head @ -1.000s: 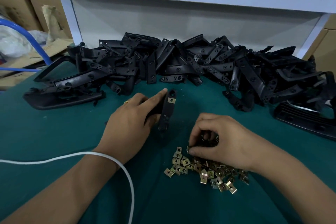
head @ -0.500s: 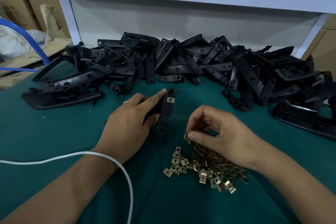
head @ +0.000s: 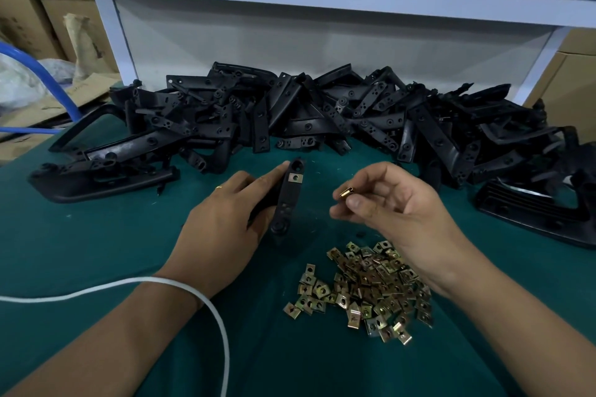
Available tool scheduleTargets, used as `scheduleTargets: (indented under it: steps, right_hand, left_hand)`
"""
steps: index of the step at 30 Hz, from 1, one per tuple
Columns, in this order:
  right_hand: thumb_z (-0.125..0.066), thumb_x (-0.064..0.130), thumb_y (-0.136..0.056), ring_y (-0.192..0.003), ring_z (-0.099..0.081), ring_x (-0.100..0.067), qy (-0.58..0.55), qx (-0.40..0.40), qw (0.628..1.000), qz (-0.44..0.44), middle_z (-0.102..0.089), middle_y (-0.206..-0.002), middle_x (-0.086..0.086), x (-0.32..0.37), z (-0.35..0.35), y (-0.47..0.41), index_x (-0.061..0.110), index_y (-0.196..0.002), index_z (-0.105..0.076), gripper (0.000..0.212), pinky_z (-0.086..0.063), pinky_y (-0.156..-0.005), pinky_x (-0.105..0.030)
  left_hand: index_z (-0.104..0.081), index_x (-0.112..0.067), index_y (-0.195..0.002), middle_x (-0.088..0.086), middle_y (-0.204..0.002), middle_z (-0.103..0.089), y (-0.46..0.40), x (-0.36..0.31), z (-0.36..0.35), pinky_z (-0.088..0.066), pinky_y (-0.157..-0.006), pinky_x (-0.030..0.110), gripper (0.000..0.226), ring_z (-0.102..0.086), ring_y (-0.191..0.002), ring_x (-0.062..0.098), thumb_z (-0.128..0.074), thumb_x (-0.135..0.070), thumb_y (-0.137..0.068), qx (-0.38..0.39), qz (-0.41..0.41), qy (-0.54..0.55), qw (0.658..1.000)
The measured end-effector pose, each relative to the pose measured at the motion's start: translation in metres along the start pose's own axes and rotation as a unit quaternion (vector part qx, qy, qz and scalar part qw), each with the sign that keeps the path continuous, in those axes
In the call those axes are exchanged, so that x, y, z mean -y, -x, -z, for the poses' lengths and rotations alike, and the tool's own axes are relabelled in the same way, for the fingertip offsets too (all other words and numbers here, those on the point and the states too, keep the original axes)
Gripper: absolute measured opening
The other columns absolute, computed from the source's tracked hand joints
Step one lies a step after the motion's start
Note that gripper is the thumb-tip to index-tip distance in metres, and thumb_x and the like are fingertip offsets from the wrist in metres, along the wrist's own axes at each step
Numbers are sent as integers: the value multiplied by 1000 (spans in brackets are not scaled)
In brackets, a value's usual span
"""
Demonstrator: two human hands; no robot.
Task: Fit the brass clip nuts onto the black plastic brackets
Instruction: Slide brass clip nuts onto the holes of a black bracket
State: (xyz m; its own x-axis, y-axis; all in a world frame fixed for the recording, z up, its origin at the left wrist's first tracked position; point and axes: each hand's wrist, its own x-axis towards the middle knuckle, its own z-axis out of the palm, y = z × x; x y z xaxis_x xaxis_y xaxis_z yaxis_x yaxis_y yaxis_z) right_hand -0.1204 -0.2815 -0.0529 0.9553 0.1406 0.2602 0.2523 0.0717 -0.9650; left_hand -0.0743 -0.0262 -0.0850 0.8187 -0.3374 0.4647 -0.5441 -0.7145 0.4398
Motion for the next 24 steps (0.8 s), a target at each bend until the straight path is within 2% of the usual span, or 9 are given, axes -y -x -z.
scheduleTargets:
  steps: [4,8,14,19,22,24]
  right_hand:
    - [-69,7,-91,-90,-75,-30,16,-6,1000,11,-76,-102,-13,-1,-1,-1,1,-113,-61,24,-61,-86,-31]
    - [-69,10,-94,-93,-77,-30,43,-8,999,27,-75,-103,-11,-2,-2,-1,10,-120,-71,26,-60,-87,-29]
    - [-72,18,-92,-93,-77,-29,64,-4,998,25,-76,-101,-9,-4,-4,-1,11,-112,-74,22,-61,-88,-29]
    - [-72,22,-90,-96,-76,-26,78,-15,997,15,-77,-101,-10,-8,-5,-1,10,-108,-74,21,-63,-88,-33]
    - [-72,24,-92,-98,-75,-22,112,-23,993,-1,-78,-103,-7,-10,-3,-1,14,-103,-74,15,-63,-88,-34]
    - [-69,19,-97,-92,-75,-18,137,-28,990,-16,-78,-101,-3,-13,0,-3,16,-102,-74,8,-62,-83,-31]
  left_hand:
    - [-27,-50,-156,-13,-110,-49,0,1,-1,-53,-68,43,64,-54,-91,20,-46,-35,-97,1,-8,-2,1000]
    - [-26,-51,-156,-17,-110,-48,0,3,-2,-50,-67,37,65,-53,-92,17,-51,-32,-99,1,-13,-5,1000]
    - [-27,-51,-156,-20,-107,-45,0,4,-3,-44,-65,31,65,-51,-89,13,-52,-32,-99,-2,-20,-6,1000]
    - [-26,-51,-155,-18,-109,-48,0,4,-3,-49,-67,35,66,-53,-91,15,-53,-27,-100,-3,-25,-3,1000]
    - [-23,-52,-154,-17,-111,-50,0,4,-4,-46,-67,33,67,-53,-92,15,-54,-25,-100,-4,-31,-3,1000]
    - [-22,-53,-153,-17,-111,-50,0,4,-4,-44,-67,31,67,-51,-91,13,-53,-28,-98,-5,-33,-3,999]
